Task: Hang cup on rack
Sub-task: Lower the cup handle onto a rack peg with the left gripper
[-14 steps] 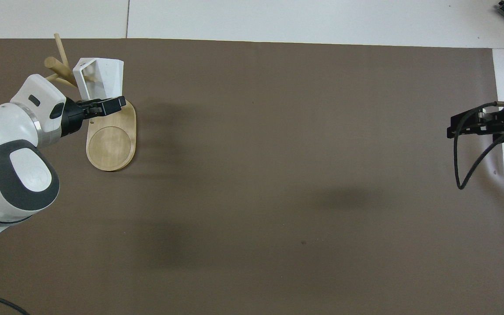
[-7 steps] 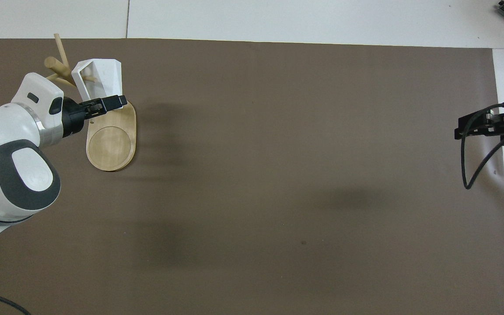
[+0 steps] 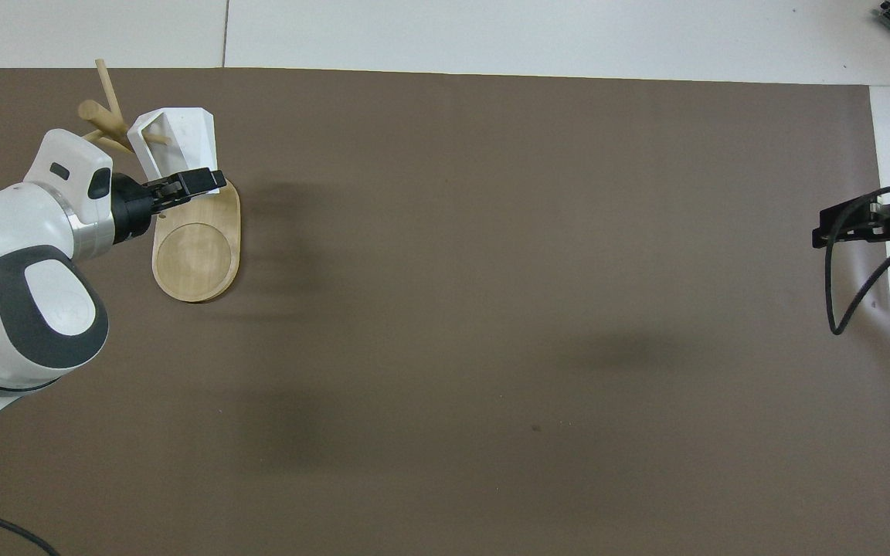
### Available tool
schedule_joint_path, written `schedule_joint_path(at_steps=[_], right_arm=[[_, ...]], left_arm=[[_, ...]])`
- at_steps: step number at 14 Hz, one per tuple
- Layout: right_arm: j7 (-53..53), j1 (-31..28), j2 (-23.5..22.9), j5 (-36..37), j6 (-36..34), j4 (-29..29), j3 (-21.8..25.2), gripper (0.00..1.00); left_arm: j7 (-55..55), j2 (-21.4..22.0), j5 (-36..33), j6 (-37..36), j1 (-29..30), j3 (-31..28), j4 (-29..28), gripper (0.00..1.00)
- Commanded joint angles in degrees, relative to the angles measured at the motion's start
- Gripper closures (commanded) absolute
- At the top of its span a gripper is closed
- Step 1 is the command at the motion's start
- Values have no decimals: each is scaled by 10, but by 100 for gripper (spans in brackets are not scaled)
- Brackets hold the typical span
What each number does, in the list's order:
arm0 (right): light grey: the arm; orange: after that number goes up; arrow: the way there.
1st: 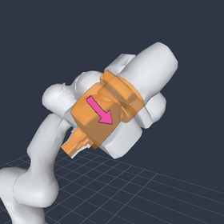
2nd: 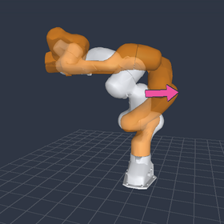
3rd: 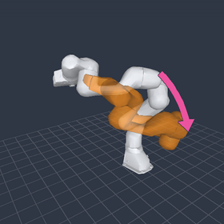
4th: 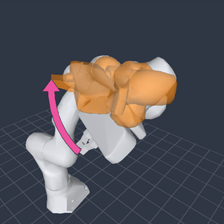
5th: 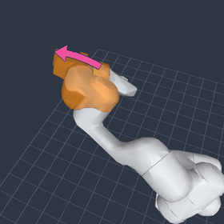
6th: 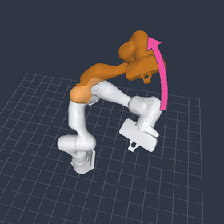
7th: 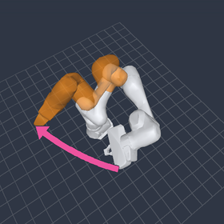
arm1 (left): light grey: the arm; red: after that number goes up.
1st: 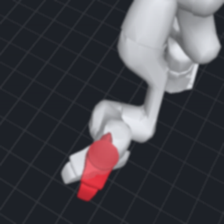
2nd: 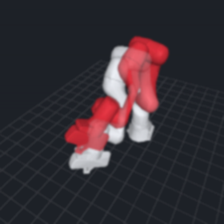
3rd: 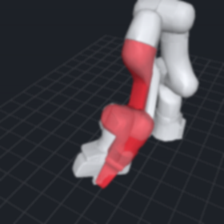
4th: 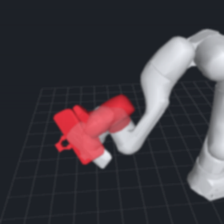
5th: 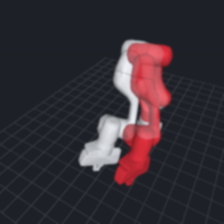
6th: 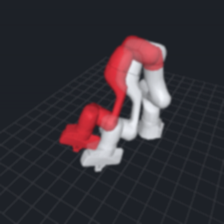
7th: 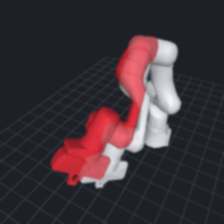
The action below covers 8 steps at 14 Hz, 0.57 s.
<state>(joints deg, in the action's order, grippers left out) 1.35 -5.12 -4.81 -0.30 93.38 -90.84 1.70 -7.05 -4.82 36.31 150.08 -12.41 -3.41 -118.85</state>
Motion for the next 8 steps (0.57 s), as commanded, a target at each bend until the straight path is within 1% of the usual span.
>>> schedule_joint_path(at_steps=[1,3,5,8], right_arm=[[-7,-2,18,4,14,-22,1,0],[-9,-2,17,4,16,-18,0,0],[-8,-1,18,4,31,-17,-2,0],[-10,4,21,3,33,-16,1,0]], left_arm=[[37,-19,-40,-39,12,-7,37,100],[61,-19,-53,-51,15,-7,42,100],[67,-18,-54,-51,16,-7,42,100],[73,-17,-54,-51,15,-6,39,100]])
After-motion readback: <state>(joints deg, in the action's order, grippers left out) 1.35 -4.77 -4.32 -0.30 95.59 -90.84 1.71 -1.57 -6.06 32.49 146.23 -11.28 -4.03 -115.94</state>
